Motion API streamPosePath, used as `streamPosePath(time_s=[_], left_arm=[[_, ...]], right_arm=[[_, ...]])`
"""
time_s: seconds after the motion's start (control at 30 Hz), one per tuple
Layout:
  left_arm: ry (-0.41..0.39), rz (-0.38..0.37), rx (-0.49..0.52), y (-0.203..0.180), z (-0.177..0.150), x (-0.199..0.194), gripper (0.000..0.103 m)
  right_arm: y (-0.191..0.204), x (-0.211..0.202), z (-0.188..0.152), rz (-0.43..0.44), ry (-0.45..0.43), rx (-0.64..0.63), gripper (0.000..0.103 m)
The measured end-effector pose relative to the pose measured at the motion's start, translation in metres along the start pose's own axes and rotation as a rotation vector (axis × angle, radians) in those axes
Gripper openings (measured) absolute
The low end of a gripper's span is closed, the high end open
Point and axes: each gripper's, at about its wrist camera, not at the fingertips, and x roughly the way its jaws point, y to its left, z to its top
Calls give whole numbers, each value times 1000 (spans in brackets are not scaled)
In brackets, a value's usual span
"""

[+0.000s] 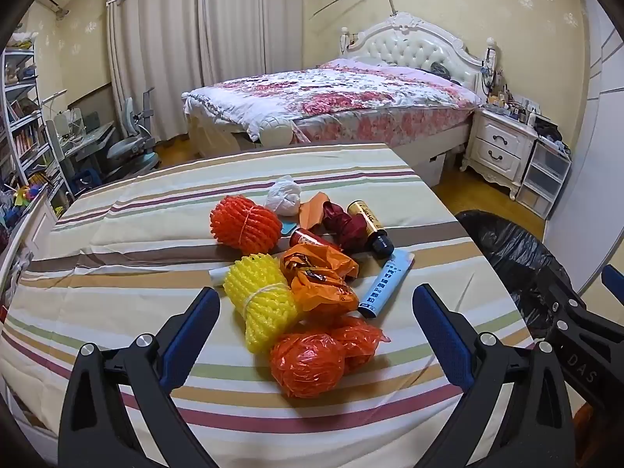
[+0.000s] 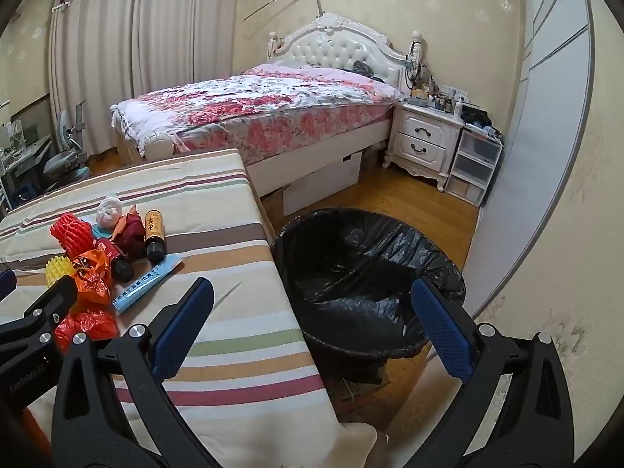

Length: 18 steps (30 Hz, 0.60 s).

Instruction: Collect trash

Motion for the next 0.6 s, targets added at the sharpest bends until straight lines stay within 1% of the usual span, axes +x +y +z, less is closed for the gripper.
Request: streamPosePath(time_s=[0.17, 0.2, 0.23, 0.43, 0.5, 0.6], left_arm=[[-6, 4, -4, -1, 0, -1, 97], [2, -4, -5, 0, 0, 0, 97], [1, -4, -4, 0, 0, 0, 97], [-7, -4, -4, 1, 0, -1, 97], [-4, -4, -5, -8, 0, 0, 97], [-3, -4, -8, -6, 1, -2, 97]], right_arm=[[0, -1, 0, -1, -6, -6, 99], [1, -2, 0, -1, -8, -7, 99], [-2, 2, -2, 1, 6, -2, 99], [-1, 2, 0, 2, 11, -3, 99], [-1, 3, 0, 2, 12, -2, 99], [-2, 3, -2, 3, 15, -3, 99]])
